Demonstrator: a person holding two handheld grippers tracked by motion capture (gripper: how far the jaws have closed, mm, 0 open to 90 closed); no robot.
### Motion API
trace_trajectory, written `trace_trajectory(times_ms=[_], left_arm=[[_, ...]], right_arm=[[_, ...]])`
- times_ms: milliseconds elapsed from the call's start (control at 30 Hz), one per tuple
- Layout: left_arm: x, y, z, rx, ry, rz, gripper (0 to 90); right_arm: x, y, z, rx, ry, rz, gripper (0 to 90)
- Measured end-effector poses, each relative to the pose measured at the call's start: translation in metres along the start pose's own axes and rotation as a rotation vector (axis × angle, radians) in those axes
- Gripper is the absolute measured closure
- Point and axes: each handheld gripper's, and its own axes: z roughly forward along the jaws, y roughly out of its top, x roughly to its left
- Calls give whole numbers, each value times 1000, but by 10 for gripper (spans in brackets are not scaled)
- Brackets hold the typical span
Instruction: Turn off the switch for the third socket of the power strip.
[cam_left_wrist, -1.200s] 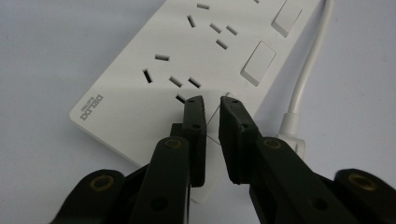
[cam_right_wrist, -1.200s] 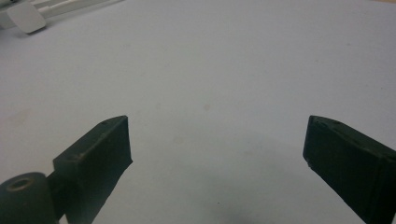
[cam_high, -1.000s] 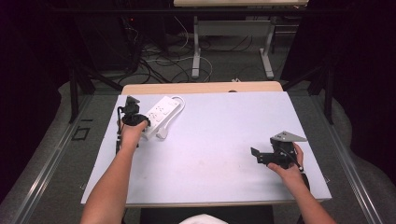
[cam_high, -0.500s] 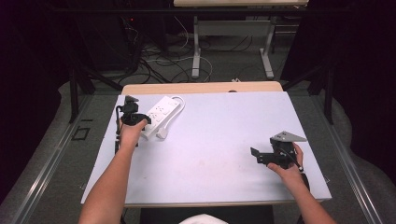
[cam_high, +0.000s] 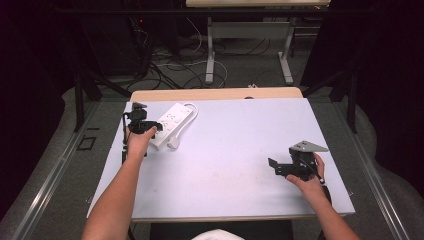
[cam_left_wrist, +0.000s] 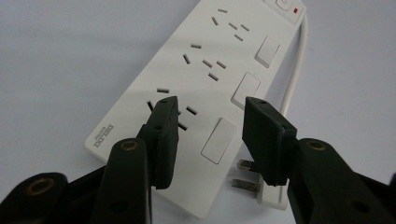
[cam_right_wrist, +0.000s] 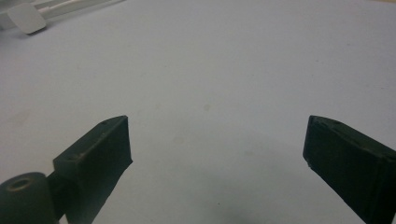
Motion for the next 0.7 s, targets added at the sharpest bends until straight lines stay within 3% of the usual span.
trace_trajectory(times_ms=[367, 400, 467, 700], left_arm=[[-3, 0, 0, -36, 16, 44, 394], [-3, 0, -2, -12, 10, 51, 383], [-4, -1, 0, -37, 17, 52, 368], [-6, -1, -5, -46, -9, 70, 349]], right_arm=[[-1, 0, -1, 4, -2, -3, 69], [0, 0, -1, 0, 1, -2, 69], [0, 0, -1, 1, 1, -1, 69], [-1, 0, 0, -1, 2, -10, 69]])
